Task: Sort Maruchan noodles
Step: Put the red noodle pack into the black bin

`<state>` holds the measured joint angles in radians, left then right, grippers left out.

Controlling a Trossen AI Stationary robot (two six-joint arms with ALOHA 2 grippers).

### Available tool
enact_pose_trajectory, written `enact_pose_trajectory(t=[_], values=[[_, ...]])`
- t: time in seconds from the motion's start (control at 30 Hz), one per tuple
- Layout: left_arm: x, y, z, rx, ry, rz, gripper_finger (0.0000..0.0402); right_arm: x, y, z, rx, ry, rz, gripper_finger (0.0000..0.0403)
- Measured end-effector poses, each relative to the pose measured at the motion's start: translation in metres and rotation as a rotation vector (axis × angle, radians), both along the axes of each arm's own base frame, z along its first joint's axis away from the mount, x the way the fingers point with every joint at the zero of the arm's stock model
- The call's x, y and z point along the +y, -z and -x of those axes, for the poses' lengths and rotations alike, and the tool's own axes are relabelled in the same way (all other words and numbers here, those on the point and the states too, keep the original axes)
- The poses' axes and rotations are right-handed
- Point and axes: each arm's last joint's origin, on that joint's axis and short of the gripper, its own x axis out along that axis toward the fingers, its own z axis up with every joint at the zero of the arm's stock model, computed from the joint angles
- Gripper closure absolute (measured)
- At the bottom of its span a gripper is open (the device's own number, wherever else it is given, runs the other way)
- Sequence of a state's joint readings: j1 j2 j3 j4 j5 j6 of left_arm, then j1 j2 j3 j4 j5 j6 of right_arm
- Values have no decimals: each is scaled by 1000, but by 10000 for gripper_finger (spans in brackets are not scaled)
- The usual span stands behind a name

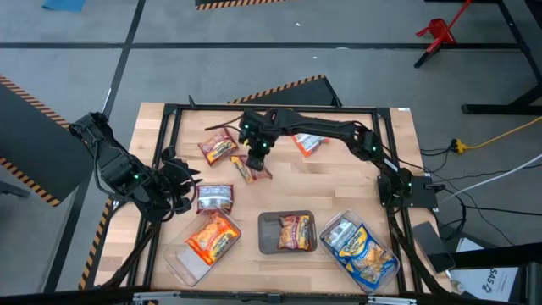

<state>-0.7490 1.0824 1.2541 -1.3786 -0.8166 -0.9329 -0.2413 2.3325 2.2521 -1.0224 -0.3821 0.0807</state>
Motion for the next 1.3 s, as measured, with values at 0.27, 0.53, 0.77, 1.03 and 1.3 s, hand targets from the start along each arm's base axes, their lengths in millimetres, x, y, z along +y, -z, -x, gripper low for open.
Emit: enact_pose_trajectory(t=[0.27, 0.53, 0.77, 1.03, 1.3], values=[[2, 1, 2, 25, -2, -31, 303, 29, -57, 24, 25, 30, 11, 402], [4, 1, 3, 23, 3, -85, 303, 109, -124, 62, -35, 45, 48, 403], [4, 0, 3, 14, 2, -105, 303, 198, -149, 93, -77, 96, 127, 403], [4, 0, 3, 17, 11, -112, 303, 264, -125, 96, -114, 162, 139, 403], [4, 0, 3, 19, 13, -106, 303, 250, -165, 130, -182, 168, 102, 403]])
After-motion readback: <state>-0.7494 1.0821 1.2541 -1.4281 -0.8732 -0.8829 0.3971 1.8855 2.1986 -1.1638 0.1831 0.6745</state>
